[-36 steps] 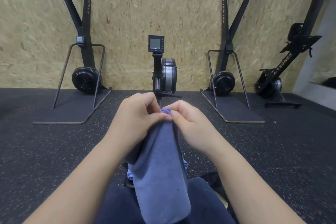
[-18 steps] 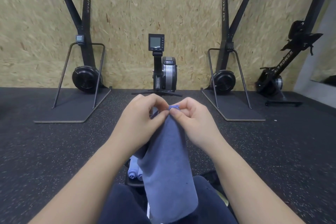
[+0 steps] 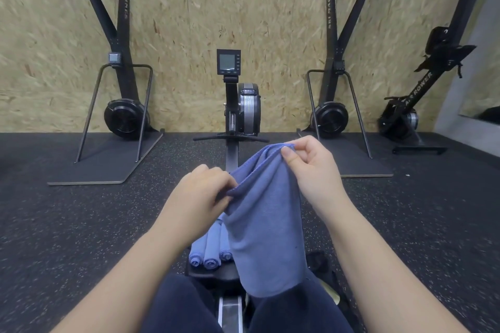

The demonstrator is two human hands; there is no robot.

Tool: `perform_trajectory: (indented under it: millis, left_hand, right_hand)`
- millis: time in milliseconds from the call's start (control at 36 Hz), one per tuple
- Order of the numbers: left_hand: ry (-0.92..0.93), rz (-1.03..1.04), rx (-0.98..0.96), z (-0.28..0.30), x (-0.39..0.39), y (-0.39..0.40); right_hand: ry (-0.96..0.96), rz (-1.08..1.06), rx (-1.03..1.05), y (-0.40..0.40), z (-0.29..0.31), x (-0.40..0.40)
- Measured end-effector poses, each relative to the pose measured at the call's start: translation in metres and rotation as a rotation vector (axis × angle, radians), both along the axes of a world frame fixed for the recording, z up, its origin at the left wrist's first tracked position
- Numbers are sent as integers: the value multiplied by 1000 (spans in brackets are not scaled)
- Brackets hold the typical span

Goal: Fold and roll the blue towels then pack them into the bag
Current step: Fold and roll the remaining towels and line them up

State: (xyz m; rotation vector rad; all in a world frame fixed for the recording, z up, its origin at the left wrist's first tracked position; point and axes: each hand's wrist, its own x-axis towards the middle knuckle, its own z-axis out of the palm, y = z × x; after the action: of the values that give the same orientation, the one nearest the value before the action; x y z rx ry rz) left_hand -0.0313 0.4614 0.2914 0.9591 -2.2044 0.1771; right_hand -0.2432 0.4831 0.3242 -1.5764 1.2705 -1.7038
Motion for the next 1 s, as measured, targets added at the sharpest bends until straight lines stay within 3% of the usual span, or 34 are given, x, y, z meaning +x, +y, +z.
perform_trajectory:
  millis: [167,361,472,556,639,750,1000]
  left_hand:
    - [-28,-64,-25,-2,2,2]
    - [-193,47,-78,1,13,-9]
    - [-191,40,-121,7,22,-18]
    - [-202,20,-160,15,24,-23]
    - [-175,47,-209,26,25,-29]
    - [-169,136,-112,21,30,-51]
    - [-22,154,115,-15,30,-95]
  right_hand:
    - [4,-148,-15,-3,-5,-5]
    - [75,-197,-17,-5,-10,-13]
    - [193,-195,68,-7,-18,-18]
    - [388,-239,128,-7,-20,-19]
    - [467,-339,13,-10,-20,-14]
    - [549,-302,137,-33,-27,-2]
    - [482,-258,259,-84,-57,12]
